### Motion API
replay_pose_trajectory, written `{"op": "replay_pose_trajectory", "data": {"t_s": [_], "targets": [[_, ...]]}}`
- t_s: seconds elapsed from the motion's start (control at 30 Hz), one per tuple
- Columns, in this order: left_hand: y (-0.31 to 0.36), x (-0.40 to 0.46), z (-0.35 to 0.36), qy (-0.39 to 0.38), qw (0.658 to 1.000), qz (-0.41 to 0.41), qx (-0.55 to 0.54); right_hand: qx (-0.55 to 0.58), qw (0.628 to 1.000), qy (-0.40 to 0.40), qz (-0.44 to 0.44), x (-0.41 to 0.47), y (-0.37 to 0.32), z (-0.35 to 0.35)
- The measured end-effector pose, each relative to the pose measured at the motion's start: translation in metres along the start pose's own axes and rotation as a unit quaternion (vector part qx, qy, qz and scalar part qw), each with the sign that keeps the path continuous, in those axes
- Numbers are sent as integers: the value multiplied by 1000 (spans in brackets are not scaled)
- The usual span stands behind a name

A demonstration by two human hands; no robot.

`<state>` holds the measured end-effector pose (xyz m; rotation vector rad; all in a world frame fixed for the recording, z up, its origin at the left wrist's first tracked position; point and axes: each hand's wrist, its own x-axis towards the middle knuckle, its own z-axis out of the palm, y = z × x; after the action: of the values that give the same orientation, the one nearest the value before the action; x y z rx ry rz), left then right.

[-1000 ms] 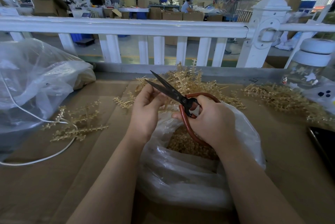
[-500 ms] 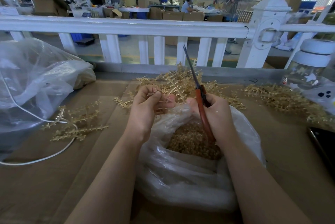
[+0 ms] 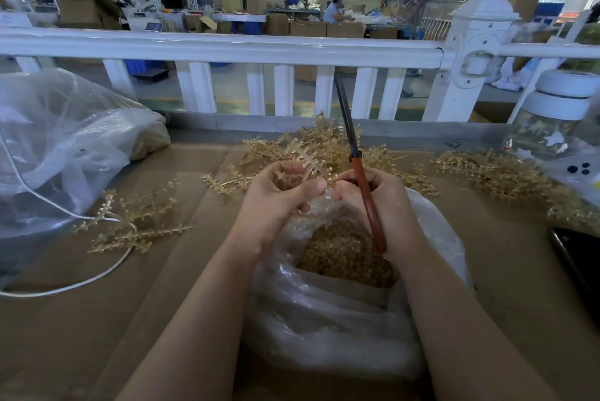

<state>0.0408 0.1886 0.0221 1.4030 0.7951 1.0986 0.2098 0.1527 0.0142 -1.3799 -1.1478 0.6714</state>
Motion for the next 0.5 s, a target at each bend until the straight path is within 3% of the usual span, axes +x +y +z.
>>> {"op": "replay_pose_trajectory", "data": {"t_s": [0.13, 0.33, 0.5], "targets": [[-2, -3, 3, -59, 998, -4, 18, -8, 1000, 1, -1, 0, -1, 2], [-4, 0, 3, -22, 1000, 19, -2, 0, 999, -41, 27, -4, -7, 4], [-2, 0, 5, -5, 999, 21, -35, -62, 998, -27, -8, -3, -2, 0]]}}
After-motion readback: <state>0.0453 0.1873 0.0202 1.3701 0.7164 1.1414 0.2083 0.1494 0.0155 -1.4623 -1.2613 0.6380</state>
